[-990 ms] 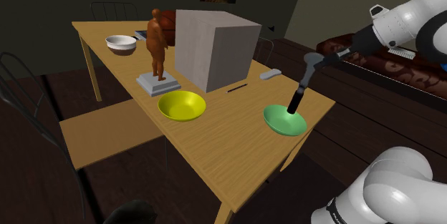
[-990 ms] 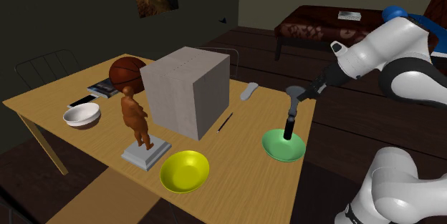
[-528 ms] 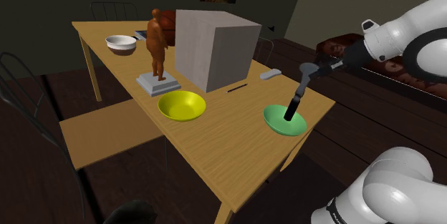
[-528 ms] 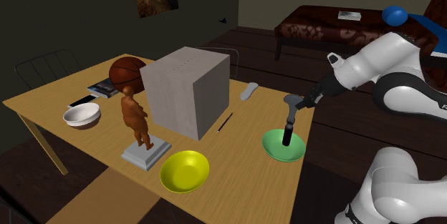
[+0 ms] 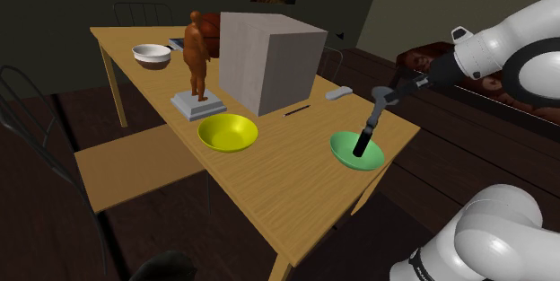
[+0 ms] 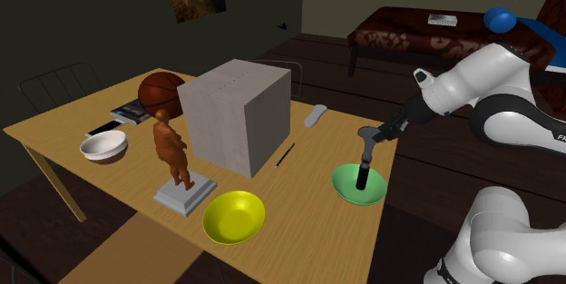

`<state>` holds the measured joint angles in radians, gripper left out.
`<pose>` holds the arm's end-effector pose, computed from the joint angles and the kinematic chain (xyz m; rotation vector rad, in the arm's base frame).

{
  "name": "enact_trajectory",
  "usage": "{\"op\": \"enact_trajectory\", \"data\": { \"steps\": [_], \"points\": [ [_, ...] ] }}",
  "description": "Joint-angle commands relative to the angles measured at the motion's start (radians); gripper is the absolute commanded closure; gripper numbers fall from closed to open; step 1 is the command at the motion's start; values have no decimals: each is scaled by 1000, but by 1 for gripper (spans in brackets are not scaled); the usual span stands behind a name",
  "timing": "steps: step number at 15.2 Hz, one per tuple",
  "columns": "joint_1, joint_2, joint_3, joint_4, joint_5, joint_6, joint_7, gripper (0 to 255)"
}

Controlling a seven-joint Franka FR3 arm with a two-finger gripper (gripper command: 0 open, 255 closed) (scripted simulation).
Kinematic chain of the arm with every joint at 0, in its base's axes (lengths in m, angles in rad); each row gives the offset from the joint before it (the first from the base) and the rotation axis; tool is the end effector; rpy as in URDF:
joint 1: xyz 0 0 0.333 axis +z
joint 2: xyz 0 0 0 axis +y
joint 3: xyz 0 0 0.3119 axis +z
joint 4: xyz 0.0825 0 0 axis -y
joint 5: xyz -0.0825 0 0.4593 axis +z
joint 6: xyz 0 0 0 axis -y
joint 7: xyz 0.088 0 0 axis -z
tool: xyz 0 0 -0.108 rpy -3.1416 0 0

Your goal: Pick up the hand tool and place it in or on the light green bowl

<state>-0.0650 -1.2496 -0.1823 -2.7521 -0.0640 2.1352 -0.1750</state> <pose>0.3107 -0.0853 0.5826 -2.9752 -0.0185 -0.9780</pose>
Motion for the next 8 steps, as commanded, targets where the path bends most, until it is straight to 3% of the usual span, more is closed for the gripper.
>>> {"op": "enact_trajectory", "data": {
  "steps": [1, 5, 8],
  "points": [
    [0, 0, 0, 0, 0, 0, 0, 0],
    [0, 0, 0, 0, 0, 0, 0, 0],
    [-4, -45, 8, 75, 5, -120, -1, 0]
  ]
}}
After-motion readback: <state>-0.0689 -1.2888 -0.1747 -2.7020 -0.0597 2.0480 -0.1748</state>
